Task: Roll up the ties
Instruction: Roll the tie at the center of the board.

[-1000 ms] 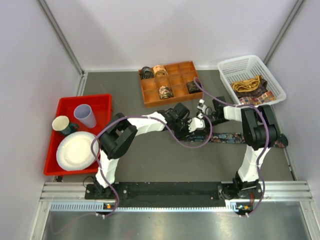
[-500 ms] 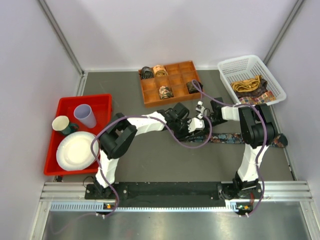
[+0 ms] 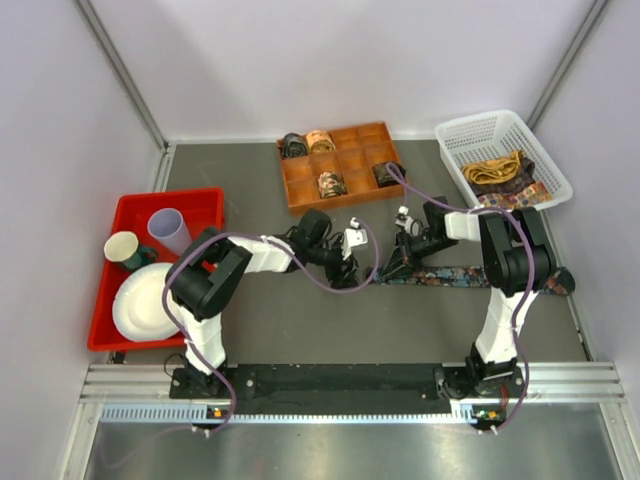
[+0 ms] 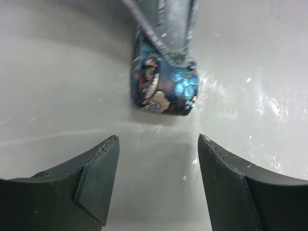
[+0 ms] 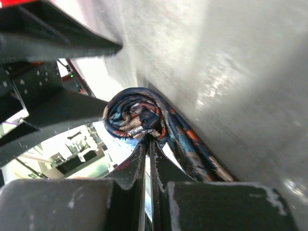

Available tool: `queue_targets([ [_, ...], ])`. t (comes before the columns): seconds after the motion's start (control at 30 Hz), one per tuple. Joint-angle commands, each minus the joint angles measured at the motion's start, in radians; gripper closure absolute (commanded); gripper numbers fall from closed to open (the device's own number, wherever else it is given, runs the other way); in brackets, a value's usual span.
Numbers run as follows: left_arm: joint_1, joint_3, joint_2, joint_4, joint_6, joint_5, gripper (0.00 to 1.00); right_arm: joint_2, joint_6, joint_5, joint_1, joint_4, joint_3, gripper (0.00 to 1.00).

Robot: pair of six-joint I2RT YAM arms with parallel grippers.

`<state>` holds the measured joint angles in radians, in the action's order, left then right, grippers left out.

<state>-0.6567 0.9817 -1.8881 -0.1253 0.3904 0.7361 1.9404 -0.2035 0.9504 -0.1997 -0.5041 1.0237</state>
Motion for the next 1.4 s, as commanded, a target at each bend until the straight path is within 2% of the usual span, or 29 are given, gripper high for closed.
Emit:
queue_targets([
  [0.0, -0.027, -0.072, -0.060, -0.284, -0.058, 0.078, 0.29, 0.043, 0.023, -0.213, 0.017, 0.004, 0.025, 1.00],
  [0.23, -0.057, -0.091, -0.111, -0.450, -0.047, 0.056, 0.30, 0.069, 0.019, -0.216, 0.033, -0.024, 0.056, 1.00],
  [0.53, -0.100, -0.046, -0.161, -0.470, -0.028, -0.026, 0.34, 0.088, 0.019, -0.210, 0.032, -0.033, 0.068, 1.00],
  [0.67, -0.138, 0.001, -0.175, -0.386, 0.016, -0.084, 0.38, 0.089, 0.022, -0.211, 0.033, -0.036, 0.070, 1.00],
  [0.7, -0.142, 0.033, -0.180, -0.323, 0.034, -0.107, 0.39, 0.089, 0.023, -0.210, 0.032, -0.034, 0.070, 1.00],
  [0.83, -0.149, 0.064, -0.181, -0.239, 0.073, -0.116, 0.42, 0.091, 0.023, -0.216, 0.032, -0.042, 0.073, 1.00],
  [1.1, -0.150, 0.055, -0.152, -0.067, 0.166, -0.127, 0.67, 0.075, 0.027, -0.197, 0.037, -0.050, 0.078, 1.00],
  [1.23, -0.150, 0.057, -0.157, 0.009, 0.146, -0.152, 0.77, 0.063, 0.064, -0.086, 0.049, -0.080, 0.101, 1.00],
  [1.27, -0.150, 0.057, -0.158, 0.035, 0.137, -0.173, 0.78, 0.055, 0.081, -0.067, 0.057, -0.094, 0.104, 0.99],
  [1.3, -0.150, 0.055, -0.158, 0.041, 0.111, -0.185, 0.80, 0.026, 0.107, -0.046, 0.065, -0.103, 0.104, 0.94],
  [1.33, -0.150, 0.057, -0.158, 0.053, 0.104, -0.193, 0.80, 0.006, 0.116, -0.020, 0.081, -0.111, 0.095, 0.83],
  [1.37, -0.150, 0.057, -0.158, 0.062, 0.093, -0.204, 0.81, -0.013, 0.127, -0.006, 0.089, -0.122, 0.090, 0.77],
])
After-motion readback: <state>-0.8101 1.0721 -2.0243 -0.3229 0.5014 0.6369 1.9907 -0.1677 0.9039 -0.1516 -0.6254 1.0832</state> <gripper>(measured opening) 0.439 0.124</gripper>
